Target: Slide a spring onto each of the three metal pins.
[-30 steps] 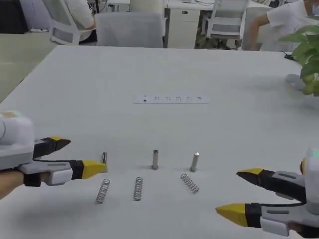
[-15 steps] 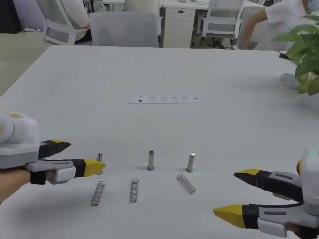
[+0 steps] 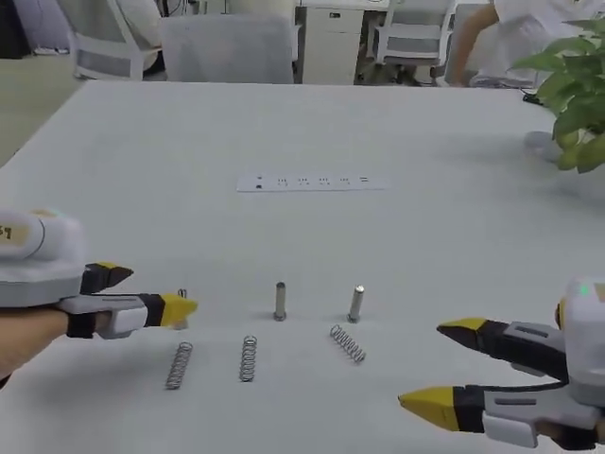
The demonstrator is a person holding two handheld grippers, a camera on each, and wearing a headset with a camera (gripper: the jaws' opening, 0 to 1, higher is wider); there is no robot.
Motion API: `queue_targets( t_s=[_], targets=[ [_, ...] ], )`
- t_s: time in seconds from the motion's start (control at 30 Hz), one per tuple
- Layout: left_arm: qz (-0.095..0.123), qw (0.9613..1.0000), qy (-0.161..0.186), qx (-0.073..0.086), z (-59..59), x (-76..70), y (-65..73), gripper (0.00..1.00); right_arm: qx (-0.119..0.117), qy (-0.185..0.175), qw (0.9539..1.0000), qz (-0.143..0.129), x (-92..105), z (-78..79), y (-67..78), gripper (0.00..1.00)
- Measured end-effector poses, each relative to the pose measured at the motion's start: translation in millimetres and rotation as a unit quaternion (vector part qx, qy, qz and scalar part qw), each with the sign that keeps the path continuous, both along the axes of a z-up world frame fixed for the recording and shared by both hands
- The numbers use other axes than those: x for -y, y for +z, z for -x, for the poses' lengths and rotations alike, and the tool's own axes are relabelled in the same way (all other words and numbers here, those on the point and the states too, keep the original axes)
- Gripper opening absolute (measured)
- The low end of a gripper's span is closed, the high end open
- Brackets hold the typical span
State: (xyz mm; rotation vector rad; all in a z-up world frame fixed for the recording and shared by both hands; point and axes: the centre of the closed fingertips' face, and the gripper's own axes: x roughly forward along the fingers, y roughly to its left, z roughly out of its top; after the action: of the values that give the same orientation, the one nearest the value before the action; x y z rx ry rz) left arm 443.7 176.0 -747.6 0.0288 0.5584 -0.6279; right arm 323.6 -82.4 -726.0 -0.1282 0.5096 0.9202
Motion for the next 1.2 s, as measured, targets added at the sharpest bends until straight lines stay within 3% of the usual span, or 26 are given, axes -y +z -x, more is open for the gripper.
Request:
queue_targets(
  t_s=[0.57,1.2],
  targets=[
    [-0.023,0.9993,0.015,-0.024,-15.9,-1.3,-14.9,0.56,-0.004,-0.001,1.0000,-0.001,-0.4,-1.9,-3.7,0.62],
    [-0.044,0.9974,0.027,-0.049,-21.4,2.0,-28.1,0.45,-0.009,-0.002,0.9999,-0.003,0.6,-1.4,-6.4,0.62]
  ],
)
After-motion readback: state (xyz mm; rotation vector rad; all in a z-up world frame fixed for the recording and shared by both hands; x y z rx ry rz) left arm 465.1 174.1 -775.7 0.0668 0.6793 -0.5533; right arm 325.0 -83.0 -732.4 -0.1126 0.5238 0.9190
